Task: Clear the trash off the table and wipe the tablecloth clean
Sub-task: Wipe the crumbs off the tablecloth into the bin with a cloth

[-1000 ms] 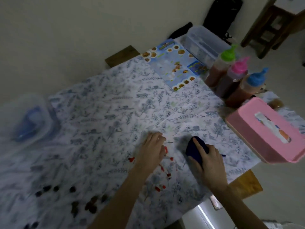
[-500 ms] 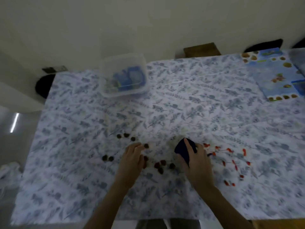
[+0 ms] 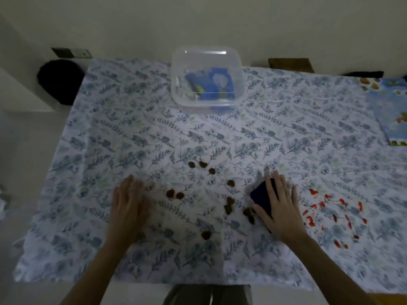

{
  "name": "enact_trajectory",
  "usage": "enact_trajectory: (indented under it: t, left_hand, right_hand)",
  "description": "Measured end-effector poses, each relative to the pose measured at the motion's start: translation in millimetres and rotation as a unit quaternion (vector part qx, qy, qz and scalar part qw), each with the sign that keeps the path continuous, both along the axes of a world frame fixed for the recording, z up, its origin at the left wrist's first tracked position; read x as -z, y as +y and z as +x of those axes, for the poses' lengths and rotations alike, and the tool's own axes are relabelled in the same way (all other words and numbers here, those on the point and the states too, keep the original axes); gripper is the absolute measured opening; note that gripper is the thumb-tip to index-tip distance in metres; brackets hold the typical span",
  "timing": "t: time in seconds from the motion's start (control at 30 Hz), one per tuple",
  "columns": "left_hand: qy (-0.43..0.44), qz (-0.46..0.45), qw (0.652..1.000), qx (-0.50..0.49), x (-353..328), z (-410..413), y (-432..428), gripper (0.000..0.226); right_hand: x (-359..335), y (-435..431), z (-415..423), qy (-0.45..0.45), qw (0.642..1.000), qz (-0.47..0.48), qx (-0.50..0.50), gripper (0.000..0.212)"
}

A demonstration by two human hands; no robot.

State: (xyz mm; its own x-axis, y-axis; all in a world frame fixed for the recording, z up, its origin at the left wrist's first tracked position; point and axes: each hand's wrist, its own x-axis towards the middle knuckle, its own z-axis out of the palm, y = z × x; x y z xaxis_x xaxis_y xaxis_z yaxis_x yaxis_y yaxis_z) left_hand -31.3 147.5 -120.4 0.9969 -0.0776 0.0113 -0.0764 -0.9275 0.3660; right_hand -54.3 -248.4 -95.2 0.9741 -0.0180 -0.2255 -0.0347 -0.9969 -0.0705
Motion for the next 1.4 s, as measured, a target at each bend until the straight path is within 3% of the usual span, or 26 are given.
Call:
enact_trajectory:
  t: [0.13, 0.3, 0.5, 0.63, 0.8, 1.13, 1.23, 1.4]
  left_hand:
    - [0.017, 0.031, 0.999, -0.007, 15, -7, 17, 0.056]
    - [0.023, 0.022, 0.999, -0.015, 14, -6, 15, 0.056]
    - [0.032, 0.033, 0.999, -0.014, 13, -6, 16, 0.056]
    - [0.032, 0.032, 0.999, -0.018, 13, -6, 17, 0.054]
    - [0.031, 0.03, 0.999, -0.014, 12, -6, 18, 0.054]
    - [0.028, 0.031, 0.999, -0.022, 11, -7, 17, 0.055]
    - [0.025, 0.032, 0.999, -0.021, 13, -7, 17, 0.055]
    - [0.019, 0.017, 0.999, -0.026, 14, -7, 16, 0.056]
  right_hand:
    - [7, 17, -12, -0.016, 0.995, 0.069, 0.076, 0.075]
    - [13, 66, -13, -0.082, 0.961, 0.136, 0.225, 0.07]
    - [19, 142, 4, -0.133, 0.962, 0.194, 0.14, 0.06]
    - [22, 177, 23, -0.15, 0.948, 0.24, 0.143, 0.048]
    - [13, 163, 35, -0.163, 0.929, 0.289, 0.165, 0.042]
    - [7, 57, 57, -0.196, 0.928, 0.201, 0.246, 0.042]
    - [13, 61, 80, -0.178, 0.94, 0.181, 0.228, 0.054]
    - [20, 91, 110, -0.176, 0.948, 0.183, 0.192, 0.054]
